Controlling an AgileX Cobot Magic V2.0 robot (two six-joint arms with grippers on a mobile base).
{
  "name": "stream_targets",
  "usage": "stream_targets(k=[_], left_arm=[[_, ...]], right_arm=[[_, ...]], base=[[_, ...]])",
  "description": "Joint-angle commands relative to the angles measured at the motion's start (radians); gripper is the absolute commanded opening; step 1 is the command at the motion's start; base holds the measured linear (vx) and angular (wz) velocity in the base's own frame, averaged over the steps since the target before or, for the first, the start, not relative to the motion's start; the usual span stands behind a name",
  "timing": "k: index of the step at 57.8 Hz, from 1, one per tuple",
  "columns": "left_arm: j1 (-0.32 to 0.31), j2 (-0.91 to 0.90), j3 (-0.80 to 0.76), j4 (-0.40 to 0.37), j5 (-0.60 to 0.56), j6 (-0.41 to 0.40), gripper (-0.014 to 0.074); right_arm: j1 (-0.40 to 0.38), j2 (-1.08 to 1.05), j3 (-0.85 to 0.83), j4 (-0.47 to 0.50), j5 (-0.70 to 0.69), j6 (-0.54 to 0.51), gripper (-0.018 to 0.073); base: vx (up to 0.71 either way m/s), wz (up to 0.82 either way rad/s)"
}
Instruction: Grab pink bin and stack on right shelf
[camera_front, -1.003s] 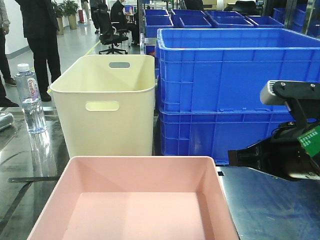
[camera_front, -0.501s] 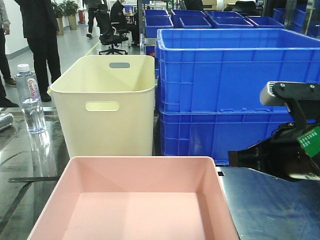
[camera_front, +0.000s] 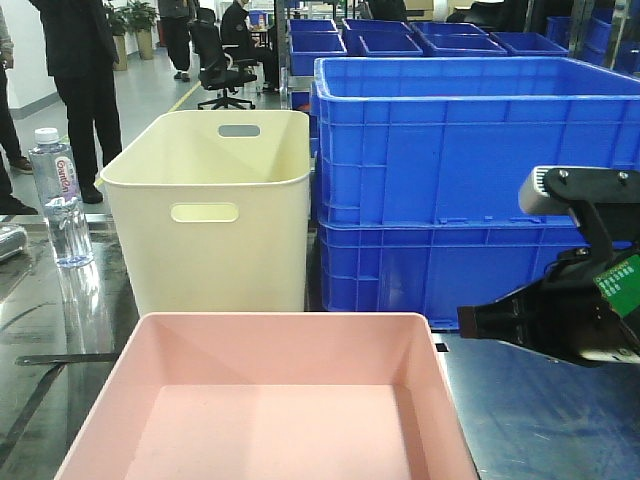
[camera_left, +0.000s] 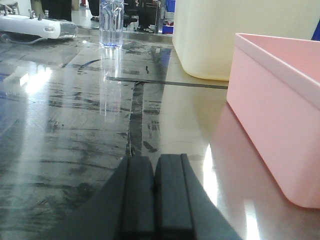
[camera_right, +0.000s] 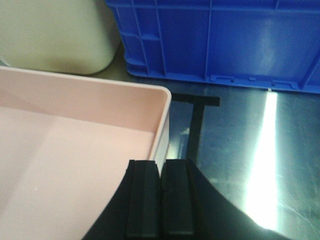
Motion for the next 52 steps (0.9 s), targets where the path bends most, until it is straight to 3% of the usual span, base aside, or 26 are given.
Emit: stream_targets(k=[1, 7, 14, 19, 28, 38, 52], left_arm=[[0.004, -0.003, 0.012, 0.000, -0.087, -0.007, 0.0018], [0.004, -0.003, 0.012, 0.000, -0.087, -0.007, 0.0018], [0.004, -0.003, 0.012, 0.000, -0.087, -0.007, 0.0018], [0.004, -0.003, 0.012, 0.000, -0.087, -0.007, 0.0018], [0.004, -0.003, 0.012, 0.000, -0.087, -0.007, 0.0018], [0.004, -0.003, 0.012, 0.000, -0.087, -0.007, 0.0018], [0.004, -0.003, 0.012, 0.000, -0.087, -0.007, 0.0018]], right_arm=[[-0.005, -0.028, -0.029, -0.051, -0.019, -0.003, -0.0012], [-0.006, -0.030, -0.025, -0.064, 0.002, -0.005, -0.0012], [-0.053, -0.113, 0.081, -0.016, -0.155, -0.054, -0.0012], [-0.109, -0.235, 0.217, -0.010, -0.331, -0.103, -0.0012], [-0.259, -0.491, 0.495, -0.023, -0.457, -0.119, -0.0012], [-0.382, -0.823, 0.746, -0.052, -0.472, -0.197, -0.0012], [-0.390, -1.159, 1.044, -0.001, -0.472, -0.195, -0.0011]], base=[[0.00, 0.00], [0.00, 0.00], [0.00, 0.00], [0.00, 0.00], [0.00, 0.00], [0.00, 0.00], [0.00, 0.00]])
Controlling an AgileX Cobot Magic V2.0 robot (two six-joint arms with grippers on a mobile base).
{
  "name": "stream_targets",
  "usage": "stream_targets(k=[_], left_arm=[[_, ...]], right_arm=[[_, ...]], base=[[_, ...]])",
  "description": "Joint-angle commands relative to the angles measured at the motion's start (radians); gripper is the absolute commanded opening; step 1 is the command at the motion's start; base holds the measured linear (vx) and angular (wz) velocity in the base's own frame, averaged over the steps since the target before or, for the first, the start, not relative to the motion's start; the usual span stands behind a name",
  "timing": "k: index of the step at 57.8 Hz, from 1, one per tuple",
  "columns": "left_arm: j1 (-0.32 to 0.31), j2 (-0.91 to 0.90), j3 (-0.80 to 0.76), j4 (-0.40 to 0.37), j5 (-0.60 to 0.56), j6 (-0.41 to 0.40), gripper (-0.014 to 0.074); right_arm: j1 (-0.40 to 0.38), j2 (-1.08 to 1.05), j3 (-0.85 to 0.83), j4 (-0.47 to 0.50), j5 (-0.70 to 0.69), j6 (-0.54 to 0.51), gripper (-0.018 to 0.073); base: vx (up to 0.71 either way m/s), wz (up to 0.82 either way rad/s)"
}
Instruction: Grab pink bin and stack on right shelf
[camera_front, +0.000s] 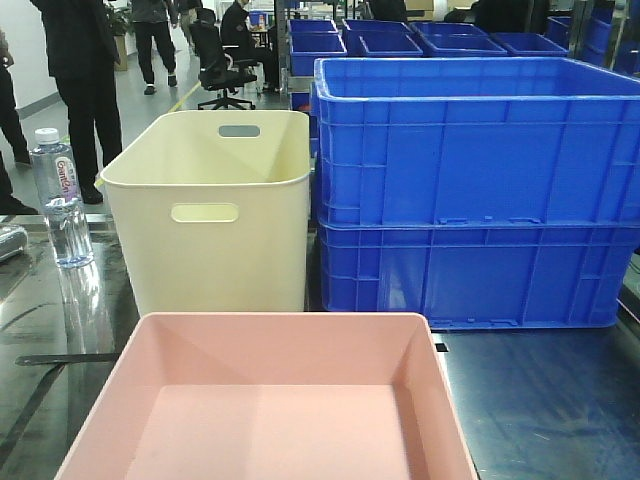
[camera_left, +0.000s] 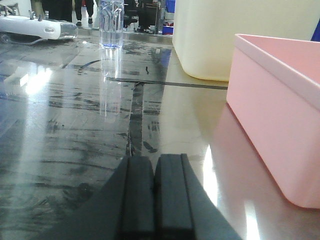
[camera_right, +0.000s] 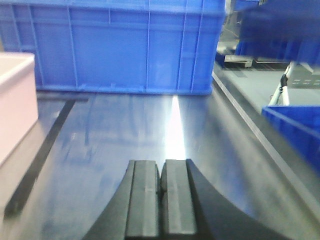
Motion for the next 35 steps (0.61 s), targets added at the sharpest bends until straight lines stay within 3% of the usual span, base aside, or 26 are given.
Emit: stream_targets(k=[1, 11, 14, 35], left_arm=[[0.004, -0.003, 0.012, 0.000, -0.086, -0.006, 0.0018], [0.004, -0.003, 0.012, 0.000, -0.086, -0.006, 0.0018], [0.004, -0.003, 0.012, 0.000, -0.086, -0.006, 0.0018], [0.004, -0.003, 0.012, 0.000, -0.086, -0.006, 0.0018]], right_arm=[[-0.007, -0.069, 0.057, 0.023, -0.090, -0.009, -0.0011], [-0.003, -0.133, 0.213, 0.030, -0.166, -0.003, -0.0011], [0.002, -0.135, 0.205, 0.020, -0.115, -0.004, -0.0011], [0.013, -0.133, 0.206, 0.018, -0.125, -0.004, -0.0011]], base=[[0.00, 0.00], [0.00, 0.00], [0.00, 0.00], [0.00, 0.00]])
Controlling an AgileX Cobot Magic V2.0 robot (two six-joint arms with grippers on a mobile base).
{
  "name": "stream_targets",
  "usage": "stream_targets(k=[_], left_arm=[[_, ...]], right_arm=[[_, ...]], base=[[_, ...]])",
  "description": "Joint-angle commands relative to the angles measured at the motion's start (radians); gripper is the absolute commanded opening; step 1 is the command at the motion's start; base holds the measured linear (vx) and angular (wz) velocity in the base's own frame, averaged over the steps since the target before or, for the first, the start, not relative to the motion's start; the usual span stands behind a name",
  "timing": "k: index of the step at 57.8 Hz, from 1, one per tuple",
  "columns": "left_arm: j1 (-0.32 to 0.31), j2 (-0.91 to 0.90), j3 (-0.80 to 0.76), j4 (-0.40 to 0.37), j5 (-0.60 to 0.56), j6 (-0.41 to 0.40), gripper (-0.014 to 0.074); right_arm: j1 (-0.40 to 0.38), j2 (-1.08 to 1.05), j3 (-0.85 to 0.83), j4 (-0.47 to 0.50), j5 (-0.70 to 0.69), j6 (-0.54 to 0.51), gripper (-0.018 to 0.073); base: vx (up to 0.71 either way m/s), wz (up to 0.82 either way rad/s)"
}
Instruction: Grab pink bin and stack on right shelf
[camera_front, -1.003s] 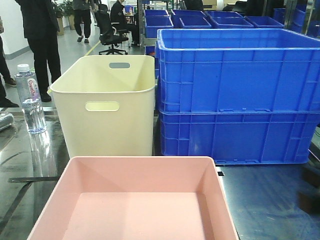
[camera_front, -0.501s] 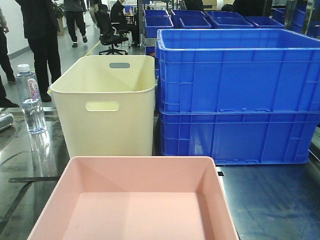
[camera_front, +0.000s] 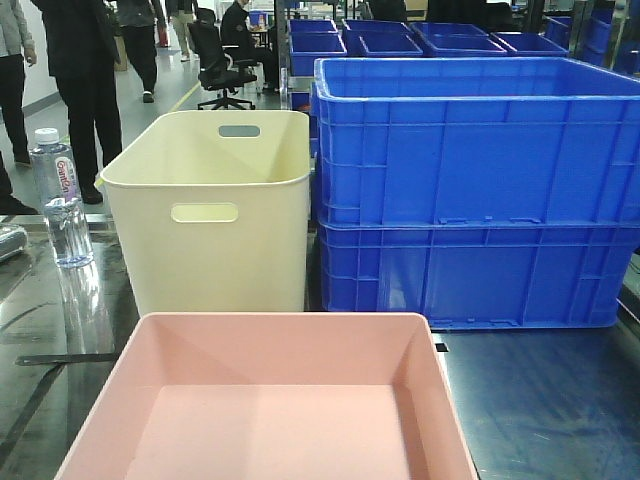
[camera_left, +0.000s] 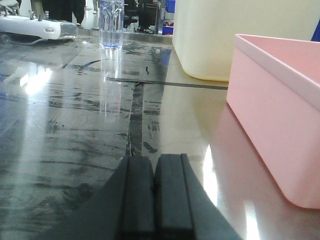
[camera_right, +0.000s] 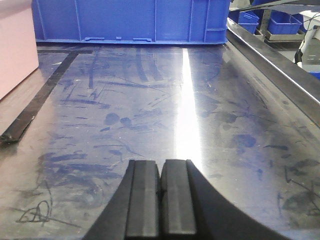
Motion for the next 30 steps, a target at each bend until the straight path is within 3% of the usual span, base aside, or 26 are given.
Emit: stream_targets(k=[1, 30], left_arm=[[0.004, -0.003, 0.012, 0.000, -0.085, -0.006, 0.0018], [0.004, -0.003, 0.012, 0.000, -0.085, -0.006, 0.0018]], right_arm=[[0.002, -0.014, 0.000, -0.011, -0.088, -0.002, -0.0011], [0.002, -0.014, 0.000, -0.011, -0.073, -0.002, -0.0011]], base=[[0.00, 0.00], [0.00, 0.00]])
